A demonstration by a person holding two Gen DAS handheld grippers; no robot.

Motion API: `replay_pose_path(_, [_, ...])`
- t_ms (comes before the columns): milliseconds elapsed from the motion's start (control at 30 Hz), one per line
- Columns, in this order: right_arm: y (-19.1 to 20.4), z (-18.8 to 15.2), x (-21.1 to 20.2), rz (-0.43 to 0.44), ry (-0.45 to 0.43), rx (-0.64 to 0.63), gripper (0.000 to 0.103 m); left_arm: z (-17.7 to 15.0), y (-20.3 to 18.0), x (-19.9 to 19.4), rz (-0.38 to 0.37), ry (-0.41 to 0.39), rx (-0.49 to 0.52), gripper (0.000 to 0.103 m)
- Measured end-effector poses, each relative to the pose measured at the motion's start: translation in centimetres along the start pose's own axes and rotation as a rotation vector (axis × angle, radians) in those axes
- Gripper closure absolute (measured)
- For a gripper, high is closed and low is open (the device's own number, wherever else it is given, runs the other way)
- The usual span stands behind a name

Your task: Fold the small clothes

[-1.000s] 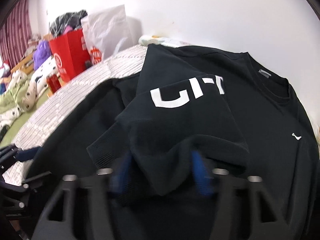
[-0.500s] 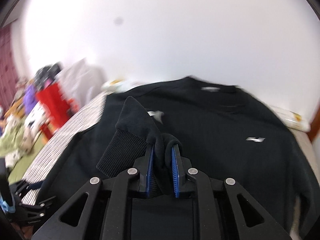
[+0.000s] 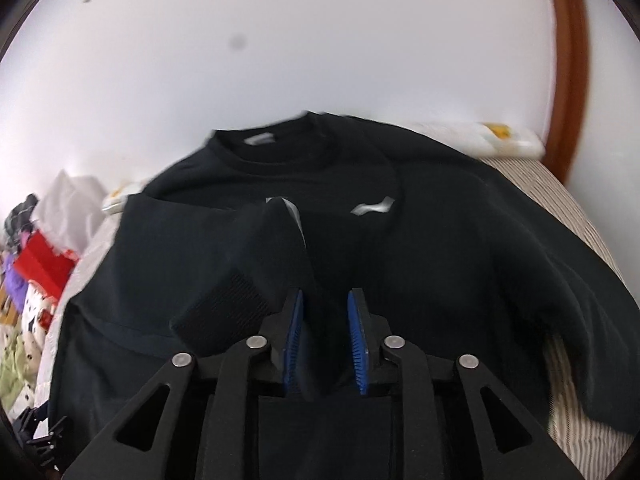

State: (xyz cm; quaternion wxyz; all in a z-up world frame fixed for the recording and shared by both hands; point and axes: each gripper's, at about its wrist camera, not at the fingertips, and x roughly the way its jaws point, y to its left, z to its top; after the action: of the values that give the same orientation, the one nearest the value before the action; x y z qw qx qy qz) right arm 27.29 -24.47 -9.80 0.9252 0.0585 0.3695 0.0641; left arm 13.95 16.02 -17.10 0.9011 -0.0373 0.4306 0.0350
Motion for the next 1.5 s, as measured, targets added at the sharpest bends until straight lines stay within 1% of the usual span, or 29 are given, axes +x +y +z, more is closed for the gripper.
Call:
replay_pose_path(67, [-1.4, -0.4, -0.6, -0.044, 0.003, 0.020, 0.069, 0.0, 0.0, 0.0, 0.000, 0.001, 0.001, 0.031])
replay_pose_path(133, [-2.7, -1.2, -1.9, -0.071, -0.001, 0.018, 0.053, 0.0, 0.0, 0.0, 0.000, 0.001, 0.002, 0.031])
replay_pose_path(233, [-4.0, -2.9, -3.8, -0.119, 0.002, -0.005, 0.040, 0.0, 0.2, 0.0, -0.005, 0.000, -0.002, 0.030])
replay_pose_path(333, [-5.5, -5.5, -5.4, -0.174, 0.042, -0.052, 0.037, -0.4, 0.2, -0.4, 0.003, 0.011, 0.005, 0.030])
replay_pose_path(433, [-7.0, -8.6, -6.9, -0.222, 0.095, -0.082, 0.036, -1.3, 0.6, -1.4, -0.027, 0.011, 0.002, 0.031])
replay_pose_path(533, [-9.0, -11.5, -8.5, -0.231, 0.130, -0.069, 0.036, -2.5, 1.0, -2.6, -0.057, 0.017, 0.009, 0.033])
replay_pose_path(600, [-10.1, -13.4, -10.0, -0.199, 0.136, -0.054, 0.036, -3.2, 1.1, -3.3, -0.081, 0.017, 0.008, 0.036])
replay_pose_path(633, [-10.3, -14.0, -10.5, -0.180, 0.133, -0.052, 0.036, -3.6, 1.2, -3.6, -0.084, 0.017, 0.009, 0.039])
replay_pose_path(667, [-10.3, -14.6, -11.0, -0.161, 0.131, -0.052, 0.036, -4.0, 1.2, -3.8, -0.076, 0.015, 0.015, 0.045])
replay_pose_path(700, [-10.2, -15.3, -11.4, -0.147, 0.129, -0.058, 0.036, -4.3, 1.1, -4.1, -0.063, 0.012, 0.024, 0.048])
replay_pose_path(767, [-9.7, -16.5, -12.1, -0.150, 0.132, -0.075, 0.037, -5.1, 1.1, -4.7, -0.051, -0.002, 0.035, 0.061])
replay_pose_path(800, [-9.4, -17.0, -12.2, -0.151, 0.136, -0.086, 0.040, -5.4, 1.2, -4.9, -0.063, -0.004, 0.025, 0.064])
replay_pose_path(833, [-9.1, -17.7, -12.5, -0.140, 0.132, -0.090, 0.049, -5.6, 1.2, -5.1, -0.073, -0.006, 0.012, 0.072])
replay_pose_path(867, [-8.8, -17.8, -12.4, -0.131, 0.132, -0.087, 0.054, -5.7, 1.2, -5.2, -0.085, -0.007, 0.001, 0.082])
replay_pose_path(900, [-8.7, -18.1, -12.6, -0.102, 0.119, -0.076, 0.065, -5.8, 1.1, -5.3, -0.098, -0.002, 0.000, 0.087])
replay_pose_path(933, [-8.7, -18.2, -12.8, -0.084, 0.112, -0.068, 0.082, -5.7, 1.1, -5.3, -0.104, 0.002, -0.007, 0.091])
replay_pose_path(967, [-8.7, -18.2, -12.8, -0.075, 0.109, -0.060, 0.090, -5.7, 1.1, -5.4, -0.100, 0.004, -0.017, 0.095])
replay_pose_path(1000, [-9.0, -18.0, -13.1, -0.071, 0.105, -0.035, 0.093, -5.7, 1.3, -5.6, -0.097, 0.006, -0.033, 0.097])
replay_pose_path(1067, [-9.2, -17.8, -13.6, -0.062, 0.096, -0.011, 0.095, -5.7, 1.6, -6.2, -0.111, 0.003, -0.044, 0.098])
replay_pose_path(1167, [-9.0, -18.0, -15.0, -0.076, 0.067, -0.028, 0.095, -6.2, 2.2, -7.0, -0.129, 0.000, -0.062, 0.098])
replay_pose_path(1300, [-8.9, -18.2, -15.8, -0.080, 0.082, -0.034, 0.095, -7.7, 2.8, -8.1, -0.149, 0.011, -0.074, 0.098])
replay_pose_path(1400, [-8.7, -18.2, -16.2, -0.088, 0.081, -0.062, 0.095, -8.7, 3.2, -8.7, -0.164, 0.017, -0.080, 0.098])
replay_pose_path(1500, [-8.5, -18.0, -16.0, -0.101, 0.088, -0.083, 0.094, -8.9, 3.5, -8.5, -0.164, 0.030, -0.099, 0.098])
